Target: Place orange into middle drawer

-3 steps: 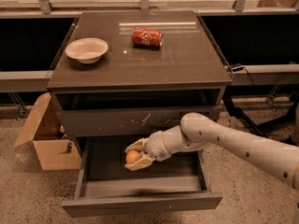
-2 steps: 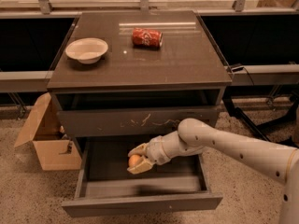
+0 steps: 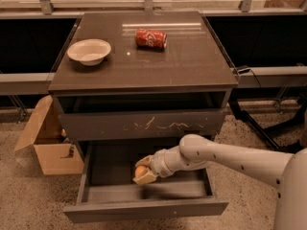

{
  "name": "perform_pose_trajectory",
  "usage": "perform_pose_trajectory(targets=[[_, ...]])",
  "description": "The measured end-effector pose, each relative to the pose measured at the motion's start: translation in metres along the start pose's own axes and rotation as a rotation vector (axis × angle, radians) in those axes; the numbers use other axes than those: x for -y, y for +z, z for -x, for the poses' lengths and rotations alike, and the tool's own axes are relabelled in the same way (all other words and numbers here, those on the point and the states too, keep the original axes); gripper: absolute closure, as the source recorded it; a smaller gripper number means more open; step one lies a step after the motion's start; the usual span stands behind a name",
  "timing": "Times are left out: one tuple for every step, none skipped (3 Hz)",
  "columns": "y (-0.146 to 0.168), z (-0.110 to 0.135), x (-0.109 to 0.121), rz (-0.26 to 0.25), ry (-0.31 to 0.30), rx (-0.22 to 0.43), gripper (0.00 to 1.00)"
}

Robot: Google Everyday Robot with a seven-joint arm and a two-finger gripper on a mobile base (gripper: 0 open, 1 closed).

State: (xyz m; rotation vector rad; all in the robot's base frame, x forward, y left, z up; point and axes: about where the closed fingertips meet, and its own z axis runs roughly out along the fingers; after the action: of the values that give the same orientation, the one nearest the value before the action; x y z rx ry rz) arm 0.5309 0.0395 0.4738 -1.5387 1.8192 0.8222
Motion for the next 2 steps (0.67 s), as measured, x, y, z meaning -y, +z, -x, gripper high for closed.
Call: perform_pose_trajectory(targets=[[0.014, -0.023, 0.006, -0.056, 0.053, -0.027, 0.73], [0.018, -0.034, 0.009, -0.080, 0.078, -0.038, 0.50]])
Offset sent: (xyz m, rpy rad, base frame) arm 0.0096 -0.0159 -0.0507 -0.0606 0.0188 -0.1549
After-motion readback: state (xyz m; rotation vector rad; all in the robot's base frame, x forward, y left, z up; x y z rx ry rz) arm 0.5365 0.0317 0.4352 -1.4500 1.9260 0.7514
